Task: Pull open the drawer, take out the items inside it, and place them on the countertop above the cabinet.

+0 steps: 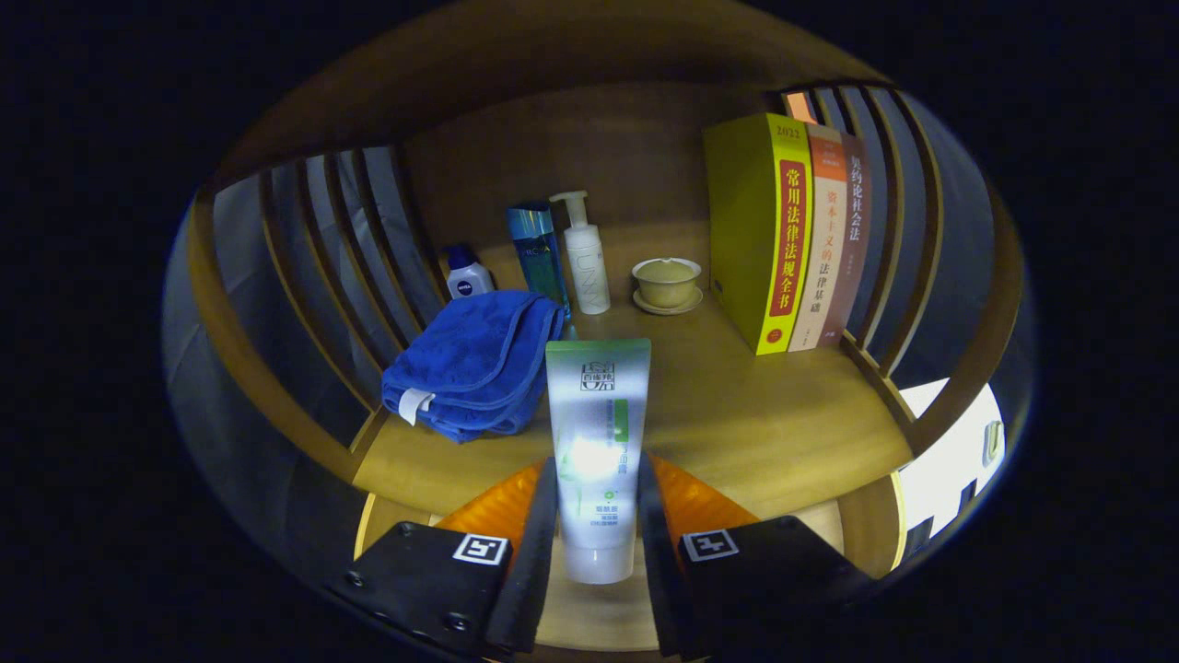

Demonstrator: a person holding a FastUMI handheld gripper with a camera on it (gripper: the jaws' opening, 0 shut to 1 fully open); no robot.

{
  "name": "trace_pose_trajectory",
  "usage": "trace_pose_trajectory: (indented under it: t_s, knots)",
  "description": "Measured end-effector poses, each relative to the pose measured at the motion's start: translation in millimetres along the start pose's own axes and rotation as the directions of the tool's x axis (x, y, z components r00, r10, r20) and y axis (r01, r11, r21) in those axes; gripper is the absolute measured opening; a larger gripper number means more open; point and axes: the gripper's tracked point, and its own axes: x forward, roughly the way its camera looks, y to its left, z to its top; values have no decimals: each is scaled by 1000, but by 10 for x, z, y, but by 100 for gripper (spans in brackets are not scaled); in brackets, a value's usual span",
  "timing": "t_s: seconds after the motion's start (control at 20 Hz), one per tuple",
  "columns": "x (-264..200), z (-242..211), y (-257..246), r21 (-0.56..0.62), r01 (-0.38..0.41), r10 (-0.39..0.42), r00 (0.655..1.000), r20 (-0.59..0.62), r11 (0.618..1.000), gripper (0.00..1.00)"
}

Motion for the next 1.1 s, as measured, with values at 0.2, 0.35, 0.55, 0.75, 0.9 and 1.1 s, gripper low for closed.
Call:
trace_pose_trajectory:
  t_s: [0.2, 0.35, 0.55, 0.75, 0.9, 1.1]
  knots:
    - [208, 22, -61, 16, 10, -10, 1000, -6, 1000, 55]
    - [324, 13, -111, 18, 16, -16, 1000, -18, 1000, 55]
    - [452, 7, -132, 7, 22, -22, 999, -34, 1000, 55]
    - [550, -32, -155, 19, 29, -28, 998, -50, 999, 55]
    - [596, -61, -176, 40, 30, -28, 998, -53, 999, 55]
    - [599, -74, -184, 35, 36, -34, 998, -55, 999, 55]
